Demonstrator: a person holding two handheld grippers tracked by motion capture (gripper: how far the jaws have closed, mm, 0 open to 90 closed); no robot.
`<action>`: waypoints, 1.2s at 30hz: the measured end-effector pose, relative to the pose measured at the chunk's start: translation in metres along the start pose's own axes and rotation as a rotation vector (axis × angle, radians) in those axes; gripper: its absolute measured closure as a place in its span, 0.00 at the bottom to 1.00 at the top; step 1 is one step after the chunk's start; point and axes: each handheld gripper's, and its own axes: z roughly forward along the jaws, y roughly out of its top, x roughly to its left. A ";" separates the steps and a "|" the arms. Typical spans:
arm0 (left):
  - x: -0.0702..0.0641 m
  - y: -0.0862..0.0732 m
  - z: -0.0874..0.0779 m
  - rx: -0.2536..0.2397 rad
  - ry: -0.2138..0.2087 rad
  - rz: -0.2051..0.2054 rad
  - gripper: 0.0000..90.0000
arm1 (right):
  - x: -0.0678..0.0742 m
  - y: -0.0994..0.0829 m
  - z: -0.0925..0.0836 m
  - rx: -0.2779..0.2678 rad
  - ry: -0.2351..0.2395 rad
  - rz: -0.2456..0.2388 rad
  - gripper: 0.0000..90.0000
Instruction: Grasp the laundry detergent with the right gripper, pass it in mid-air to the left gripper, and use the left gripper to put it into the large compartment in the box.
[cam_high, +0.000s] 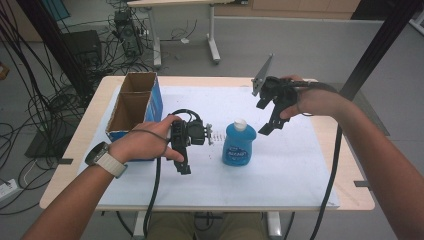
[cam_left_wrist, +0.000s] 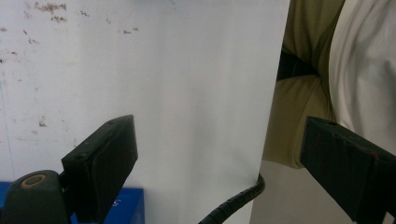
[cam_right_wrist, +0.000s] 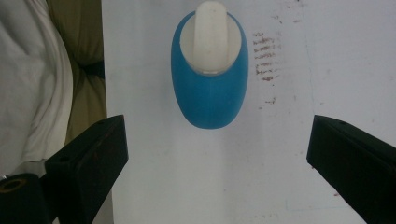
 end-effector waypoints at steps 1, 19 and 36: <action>0.000 0.000 0.000 0.000 0.000 0.000 0.13 | 0.001 -0.001 0.001 0.003 0.000 0.004 0.06; 0.001 0.001 0.003 -0.009 -0.006 -0.006 0.13 | 0.003 -0.016 0.024 -0.052 0.013 0.021 0.06; 0.002 0.000 0.005 -0.011 -0.008 -0.011 0.13 | 0.004 -0.026 0.040 -0.096 0.014 0.030 0.07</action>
